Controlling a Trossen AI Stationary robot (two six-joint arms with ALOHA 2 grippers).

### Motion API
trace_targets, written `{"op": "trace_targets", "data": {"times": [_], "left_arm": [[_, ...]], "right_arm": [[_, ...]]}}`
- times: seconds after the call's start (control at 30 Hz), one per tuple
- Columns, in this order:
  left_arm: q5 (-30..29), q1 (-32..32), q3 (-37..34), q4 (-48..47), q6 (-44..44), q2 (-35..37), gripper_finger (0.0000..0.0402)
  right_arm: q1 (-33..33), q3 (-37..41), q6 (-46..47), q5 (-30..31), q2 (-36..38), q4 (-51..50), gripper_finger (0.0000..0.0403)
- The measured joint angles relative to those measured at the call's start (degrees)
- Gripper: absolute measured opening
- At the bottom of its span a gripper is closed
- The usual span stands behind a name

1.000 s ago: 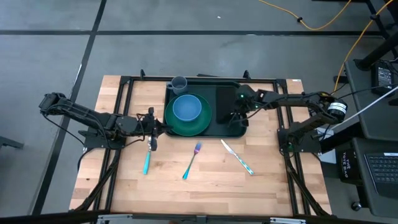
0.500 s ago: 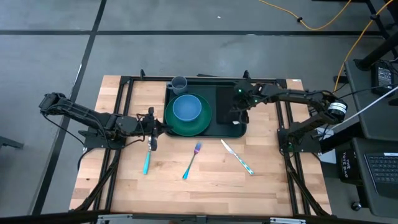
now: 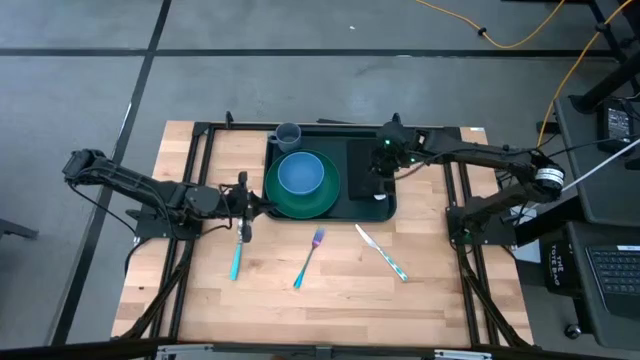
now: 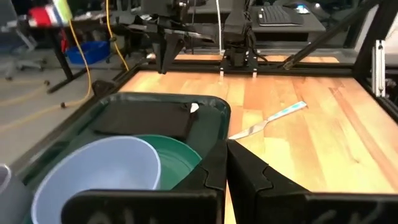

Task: Set up tray
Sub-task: Put the blue fork on the black table napkin

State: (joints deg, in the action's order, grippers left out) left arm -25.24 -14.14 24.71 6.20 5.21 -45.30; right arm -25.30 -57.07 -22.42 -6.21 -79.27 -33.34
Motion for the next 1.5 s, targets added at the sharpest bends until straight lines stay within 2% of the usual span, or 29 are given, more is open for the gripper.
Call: {"op": "trace_targets", "data": {"times": [0.07, 0.27, 0.5, 0.7, 0.83, 1.07, 1.13, 1.27, 1.43, 1.5], "left_arm": [[1.37, 0.00, 0.00, -0.01, -2.80, 0.74, 0.0002], [4.46, -0.02, 0.00, -4.34, -3.50, 3.62, 0.0001], [4.42, -0.02, 0.00, -6.95, -2.94, 3.39, 0.0003], [4.40, -0.02, 0.00, -6.87, -2.97, 3.41, 0.0003], [4.38, -0.02, 0.00, -6.88, -2.97, 3.41, 0.0005], [4.37, -0.02, 0.00, -6.87, -3.00, 3.41, 0.0001], [5.32, 0.00, 0.00, -6.86, -3.40, 3.28, 0.0002], [11.01, -0.02, 0.00, -6.70, -7.16, 1.59, 0.0001], [11.73, 0.22, 0.00, -6.73, -8.11, -3.04, 0.0002], [12.20, 0.68, 0.07, -6.63, -8.11, -5.30, 0.0001]], "right_arm": [[2.03, 0.15, 1.19, 1.50, 1.78, -0.34, 0.0010], [10.10, 0.17, 7.92, 3.89, 5.28, -0.43, 0.0010], [21.67, 0.25, 16.21, 17.49, 5.45, -0.79, 0.0012], [30.90, 0.28, 25.79, 23.28, 5.45, -0.85, 0.0005], [36.92, 0.29, 31.61, 30.15, 5.45, -0.85, 0.0010], [44.91, 0.32, 40.00, 37.60, 4.89, -0.16, 0.0005], [46.26, 0.32, 41.27, 38.09, 4.08, 0.18, 0.0005], [47.84, 0.32, 41.88, 37.81, 1.39, 3.60, 0.0009], [48.55, 0.47, 41.82, 35.79, -2.99, 7.67, 0.0004], [48.50, 2.51, 41.14, 34.08, -4.21, 13.34, 0.0004]]}}
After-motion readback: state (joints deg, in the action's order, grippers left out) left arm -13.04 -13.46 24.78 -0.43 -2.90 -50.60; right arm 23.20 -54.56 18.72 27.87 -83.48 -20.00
